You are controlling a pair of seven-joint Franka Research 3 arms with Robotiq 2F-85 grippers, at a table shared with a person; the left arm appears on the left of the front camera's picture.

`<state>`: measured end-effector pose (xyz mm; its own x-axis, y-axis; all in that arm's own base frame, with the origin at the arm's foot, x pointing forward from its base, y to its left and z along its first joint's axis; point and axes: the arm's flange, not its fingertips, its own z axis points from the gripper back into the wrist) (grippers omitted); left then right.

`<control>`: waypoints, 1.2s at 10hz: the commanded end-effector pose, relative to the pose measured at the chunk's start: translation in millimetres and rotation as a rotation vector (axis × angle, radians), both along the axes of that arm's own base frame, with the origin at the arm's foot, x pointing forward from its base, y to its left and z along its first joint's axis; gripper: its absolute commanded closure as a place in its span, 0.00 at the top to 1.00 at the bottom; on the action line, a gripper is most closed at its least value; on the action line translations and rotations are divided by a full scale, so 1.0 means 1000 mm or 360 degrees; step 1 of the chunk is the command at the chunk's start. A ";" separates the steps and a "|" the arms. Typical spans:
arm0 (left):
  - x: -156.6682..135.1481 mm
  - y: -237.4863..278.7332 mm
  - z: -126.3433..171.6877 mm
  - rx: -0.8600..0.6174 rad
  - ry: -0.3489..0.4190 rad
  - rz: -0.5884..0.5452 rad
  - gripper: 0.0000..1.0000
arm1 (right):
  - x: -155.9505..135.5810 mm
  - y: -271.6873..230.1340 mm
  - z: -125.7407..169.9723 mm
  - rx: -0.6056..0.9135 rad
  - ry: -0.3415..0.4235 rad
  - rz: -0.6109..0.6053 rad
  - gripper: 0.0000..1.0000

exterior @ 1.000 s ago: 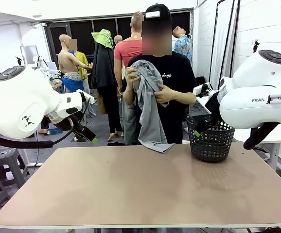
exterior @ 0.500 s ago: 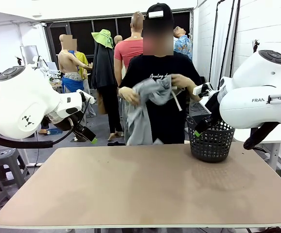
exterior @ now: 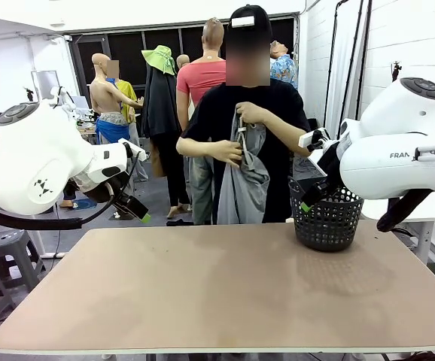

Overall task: Fold the training pants.
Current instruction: Grab both ends of the Training pants handed by a person.

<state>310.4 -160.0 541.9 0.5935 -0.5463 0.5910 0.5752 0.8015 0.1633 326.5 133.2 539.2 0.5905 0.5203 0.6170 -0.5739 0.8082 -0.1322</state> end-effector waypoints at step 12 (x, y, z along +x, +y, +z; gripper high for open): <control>0.001 0.001 -0.001 -0.0012 0.0014 -0.0022 1.00 | 0.001 -0.001 0.000 0.0007 -0.0010 -0.0003 1.00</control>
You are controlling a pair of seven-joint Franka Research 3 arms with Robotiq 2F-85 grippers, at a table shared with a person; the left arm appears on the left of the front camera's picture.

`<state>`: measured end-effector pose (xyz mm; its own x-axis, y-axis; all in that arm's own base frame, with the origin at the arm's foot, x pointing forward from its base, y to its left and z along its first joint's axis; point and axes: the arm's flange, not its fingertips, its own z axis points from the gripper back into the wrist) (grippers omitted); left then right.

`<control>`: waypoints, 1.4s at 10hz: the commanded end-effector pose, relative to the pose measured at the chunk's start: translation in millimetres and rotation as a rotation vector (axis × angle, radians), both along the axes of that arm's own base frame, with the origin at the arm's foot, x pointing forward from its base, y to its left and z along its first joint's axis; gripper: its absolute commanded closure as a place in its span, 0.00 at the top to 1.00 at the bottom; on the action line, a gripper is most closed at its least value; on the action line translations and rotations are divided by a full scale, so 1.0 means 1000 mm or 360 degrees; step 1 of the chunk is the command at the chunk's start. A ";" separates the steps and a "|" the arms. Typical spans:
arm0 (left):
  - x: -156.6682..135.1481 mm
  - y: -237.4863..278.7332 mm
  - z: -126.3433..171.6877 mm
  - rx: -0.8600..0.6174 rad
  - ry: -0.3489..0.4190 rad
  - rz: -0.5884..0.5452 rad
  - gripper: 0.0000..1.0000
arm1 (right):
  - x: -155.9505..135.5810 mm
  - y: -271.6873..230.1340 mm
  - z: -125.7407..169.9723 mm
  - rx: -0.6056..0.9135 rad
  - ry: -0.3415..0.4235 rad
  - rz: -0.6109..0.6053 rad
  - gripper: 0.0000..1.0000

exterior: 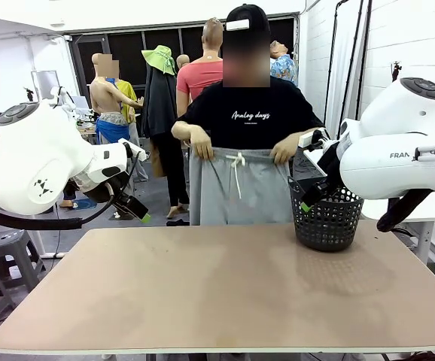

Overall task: Fold the training pants.
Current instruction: Grab both ends of the Training pants handed by a person.

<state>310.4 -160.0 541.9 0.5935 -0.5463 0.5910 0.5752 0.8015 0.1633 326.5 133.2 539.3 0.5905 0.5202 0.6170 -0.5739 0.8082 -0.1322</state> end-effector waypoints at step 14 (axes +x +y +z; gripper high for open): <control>0.001 0.001 -0.001 -0.0012 0.0014 -0.0022 1.00 | 0.001 -0.001 0.000 0.0007 -0.0010 -0.0003 1.00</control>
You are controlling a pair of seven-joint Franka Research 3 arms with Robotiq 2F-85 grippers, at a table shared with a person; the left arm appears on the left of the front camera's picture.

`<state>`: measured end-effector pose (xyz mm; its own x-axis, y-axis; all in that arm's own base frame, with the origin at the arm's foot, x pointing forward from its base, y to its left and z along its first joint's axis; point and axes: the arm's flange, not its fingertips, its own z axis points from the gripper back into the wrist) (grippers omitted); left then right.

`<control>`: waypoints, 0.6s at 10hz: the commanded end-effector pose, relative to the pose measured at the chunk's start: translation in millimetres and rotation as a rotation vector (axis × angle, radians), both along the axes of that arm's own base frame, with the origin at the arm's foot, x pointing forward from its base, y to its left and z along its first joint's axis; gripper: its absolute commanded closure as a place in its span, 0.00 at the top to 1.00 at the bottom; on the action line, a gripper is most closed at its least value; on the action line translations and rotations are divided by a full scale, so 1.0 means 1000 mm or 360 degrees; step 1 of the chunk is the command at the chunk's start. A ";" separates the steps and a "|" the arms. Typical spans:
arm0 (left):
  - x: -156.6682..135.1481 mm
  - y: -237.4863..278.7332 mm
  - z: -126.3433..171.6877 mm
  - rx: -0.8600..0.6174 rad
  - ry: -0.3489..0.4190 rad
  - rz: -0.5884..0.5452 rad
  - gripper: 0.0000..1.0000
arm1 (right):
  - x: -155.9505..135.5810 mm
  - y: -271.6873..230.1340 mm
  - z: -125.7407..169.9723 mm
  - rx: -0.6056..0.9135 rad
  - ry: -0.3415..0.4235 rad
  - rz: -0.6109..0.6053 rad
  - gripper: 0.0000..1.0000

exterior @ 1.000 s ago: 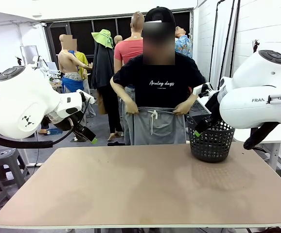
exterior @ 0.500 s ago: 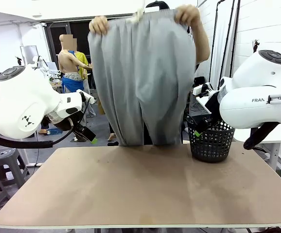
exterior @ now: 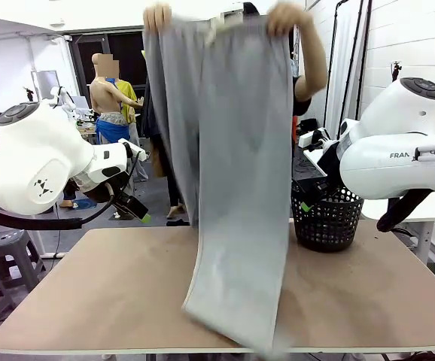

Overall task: Fold the training pants.
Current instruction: Grab both ends of the Training pants handed by a person.

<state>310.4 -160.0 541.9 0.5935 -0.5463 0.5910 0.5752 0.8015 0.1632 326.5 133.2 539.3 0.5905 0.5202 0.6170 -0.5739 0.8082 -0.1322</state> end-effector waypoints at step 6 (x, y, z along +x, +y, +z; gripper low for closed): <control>0.001 0.001 -0.001 -0.0012 0.0014 -0.0022 1.00 | 0.001 -0.001 0.000 0.0007 -0.0010 -0.0003 1.00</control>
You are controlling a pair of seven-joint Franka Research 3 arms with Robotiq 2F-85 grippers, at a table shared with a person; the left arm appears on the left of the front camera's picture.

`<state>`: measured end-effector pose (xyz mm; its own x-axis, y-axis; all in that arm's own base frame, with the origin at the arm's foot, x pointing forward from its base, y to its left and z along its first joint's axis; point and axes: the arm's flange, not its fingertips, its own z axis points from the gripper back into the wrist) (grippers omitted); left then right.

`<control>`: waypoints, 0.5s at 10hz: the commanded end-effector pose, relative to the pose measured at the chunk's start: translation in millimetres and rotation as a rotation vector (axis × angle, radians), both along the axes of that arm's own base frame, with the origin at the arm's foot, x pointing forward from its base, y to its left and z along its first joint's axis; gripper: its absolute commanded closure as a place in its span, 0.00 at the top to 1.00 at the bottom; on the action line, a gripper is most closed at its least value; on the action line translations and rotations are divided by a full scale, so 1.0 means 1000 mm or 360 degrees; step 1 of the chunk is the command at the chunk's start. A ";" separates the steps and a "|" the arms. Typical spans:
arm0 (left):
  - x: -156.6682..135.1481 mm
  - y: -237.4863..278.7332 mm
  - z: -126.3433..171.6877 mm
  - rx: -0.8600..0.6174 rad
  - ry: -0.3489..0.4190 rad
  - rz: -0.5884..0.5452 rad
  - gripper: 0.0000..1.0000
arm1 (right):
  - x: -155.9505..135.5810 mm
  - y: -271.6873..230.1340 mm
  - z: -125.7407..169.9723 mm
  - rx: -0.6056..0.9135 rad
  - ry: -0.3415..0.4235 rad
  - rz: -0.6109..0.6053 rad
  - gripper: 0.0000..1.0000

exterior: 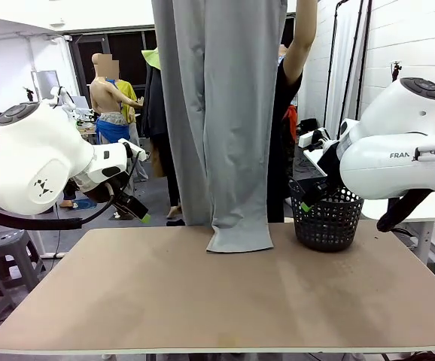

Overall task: Fold the training pants.
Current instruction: Grab both ends of the Training pants handed by a person.

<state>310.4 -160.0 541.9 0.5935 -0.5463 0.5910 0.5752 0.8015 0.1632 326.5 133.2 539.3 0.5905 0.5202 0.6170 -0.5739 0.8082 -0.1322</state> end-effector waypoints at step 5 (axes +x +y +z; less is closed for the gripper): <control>0.001 0.001 -0.001 -0.0012 0.0014 -0.0022 1.00 | 0.001 -0.001 0.000 0.0007 -0.0010 -0.0003 1.00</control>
<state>310.4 -160.0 541.9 0.5935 -0.5463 0.5910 0.5752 0.8015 0.1632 326.5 133.2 539.3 0.5905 0.5202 0.6170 -0.5739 0.8082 -0.1322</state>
